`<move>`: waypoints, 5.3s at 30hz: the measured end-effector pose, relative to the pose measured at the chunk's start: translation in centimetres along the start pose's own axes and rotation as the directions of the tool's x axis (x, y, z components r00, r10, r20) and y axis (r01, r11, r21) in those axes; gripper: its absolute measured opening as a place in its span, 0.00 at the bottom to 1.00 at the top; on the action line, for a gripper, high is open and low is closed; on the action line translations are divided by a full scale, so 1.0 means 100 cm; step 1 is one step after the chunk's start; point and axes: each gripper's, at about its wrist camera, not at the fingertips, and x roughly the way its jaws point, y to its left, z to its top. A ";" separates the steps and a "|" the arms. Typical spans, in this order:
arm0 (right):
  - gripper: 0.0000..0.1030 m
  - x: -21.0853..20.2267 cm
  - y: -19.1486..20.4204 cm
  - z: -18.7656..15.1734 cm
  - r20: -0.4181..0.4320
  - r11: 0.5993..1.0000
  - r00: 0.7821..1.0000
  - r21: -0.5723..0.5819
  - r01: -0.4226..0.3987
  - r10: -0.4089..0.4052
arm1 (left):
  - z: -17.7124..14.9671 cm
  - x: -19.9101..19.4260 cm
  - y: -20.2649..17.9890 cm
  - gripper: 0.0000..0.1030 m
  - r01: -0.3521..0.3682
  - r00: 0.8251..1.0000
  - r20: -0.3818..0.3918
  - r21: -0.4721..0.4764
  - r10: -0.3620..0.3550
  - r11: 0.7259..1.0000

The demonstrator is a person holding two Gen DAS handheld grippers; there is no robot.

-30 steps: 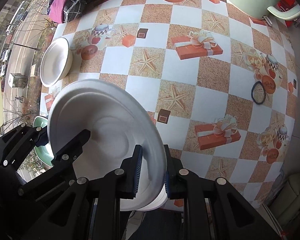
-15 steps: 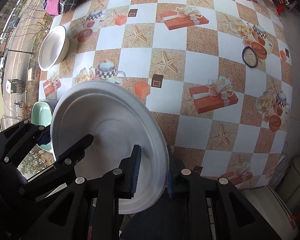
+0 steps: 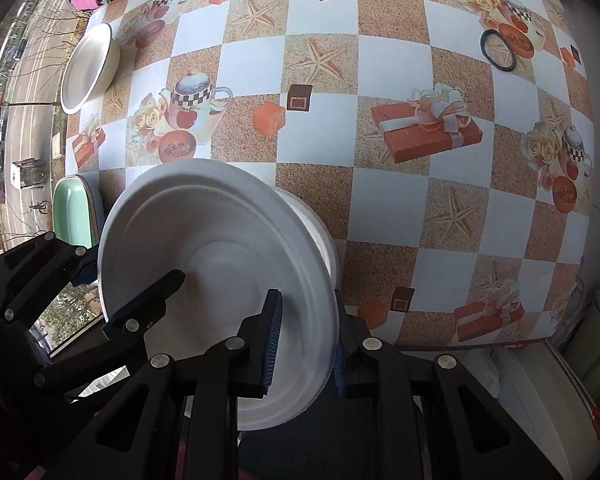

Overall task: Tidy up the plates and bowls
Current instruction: 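Lift the second white bowl and carry it over the first bowl, then lower the bowl into the first bowl and open the right gripper, then move the right gripper to a third white bowl, then close the right gripper on the third white bowl's rim, then lift the third white bowl with the right gripper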

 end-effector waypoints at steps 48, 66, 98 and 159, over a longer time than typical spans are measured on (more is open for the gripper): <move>1.00 -0.056 -0.011 0.082 0.144 0.982 0.974 -0.043 0.183 -0.175 | -0.028 -0.011 0.100 0.91 0.021 0.994 0.105 -0.439 0.028 0.898; 1.00 -0.058 0.064 0.132 0.187 0.951 0.962 -0.197 0.237 -0.201 | -0.050 -0.032 0.187 0.91 0.004 0.988 0.118 -0.657 0.097 0.754; 1.00 0.005 0.205 0.222 0.236 0.948 0.970 -0.294 0.124 -0.053 | -0.049 -0.008 0.330 0.91 -0.028 0.977 0.079 -0.876 0.200 0.481; 0.23 0.071 0.133 0.135 -0.011 0.962 0.990 -0.237 0.131 -0.138 | 0.000 0.070 0.117 0.35 0.025 1.000 0.025 -0.504 -0.014 0.864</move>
